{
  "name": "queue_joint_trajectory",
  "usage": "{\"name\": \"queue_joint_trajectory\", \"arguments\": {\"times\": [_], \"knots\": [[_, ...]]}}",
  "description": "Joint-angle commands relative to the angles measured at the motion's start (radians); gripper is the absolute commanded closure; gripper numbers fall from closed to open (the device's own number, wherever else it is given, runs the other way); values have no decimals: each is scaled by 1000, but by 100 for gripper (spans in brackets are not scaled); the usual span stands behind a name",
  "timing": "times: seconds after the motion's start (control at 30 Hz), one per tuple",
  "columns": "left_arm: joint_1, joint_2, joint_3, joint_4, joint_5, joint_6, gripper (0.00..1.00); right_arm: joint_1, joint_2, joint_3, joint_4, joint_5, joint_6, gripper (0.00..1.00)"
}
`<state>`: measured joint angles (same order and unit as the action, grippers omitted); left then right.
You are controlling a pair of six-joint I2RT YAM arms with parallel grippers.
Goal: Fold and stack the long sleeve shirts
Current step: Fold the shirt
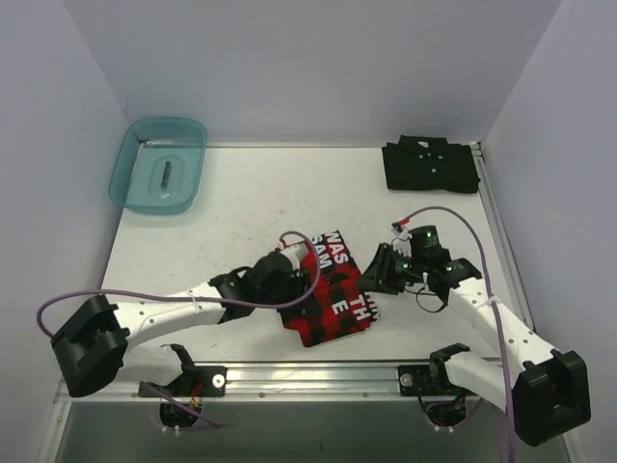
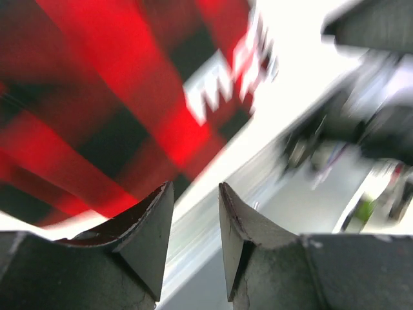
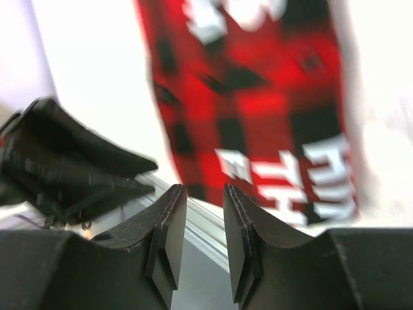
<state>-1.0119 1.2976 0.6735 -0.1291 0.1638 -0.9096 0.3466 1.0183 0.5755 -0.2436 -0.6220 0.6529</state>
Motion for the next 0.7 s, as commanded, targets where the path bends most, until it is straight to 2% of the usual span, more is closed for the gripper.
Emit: {"name": "queue_joint_trajectory", "arguments": {"times": [0.0,0.07,0.2,0.3,0.43,0.53,0.6,0.67], "knots": [[183,-87,31,0,-9,8,57,-3,75,172,49,19,-3,70],[312,-75,31,87,32,-2,57,0,181,220,164,13,45,69],[430,28,78,244,40,-11,57,9,368,331,397,-4,148,68],[481,158,118,408,57,-47,60,20,521,414,541,1,209,68],[499,317,159,512,34,-64,64,28,713,498,656,7,240,68],[512,432,137,600,7,-104,67,22,844,508,777,13,270,68],[526,462,71,691,-19,-155,74,11,926,480,828,21,301,68],[545,502,16,742,-29,-195,75,-7,989,431,923,19,321,69]]}}
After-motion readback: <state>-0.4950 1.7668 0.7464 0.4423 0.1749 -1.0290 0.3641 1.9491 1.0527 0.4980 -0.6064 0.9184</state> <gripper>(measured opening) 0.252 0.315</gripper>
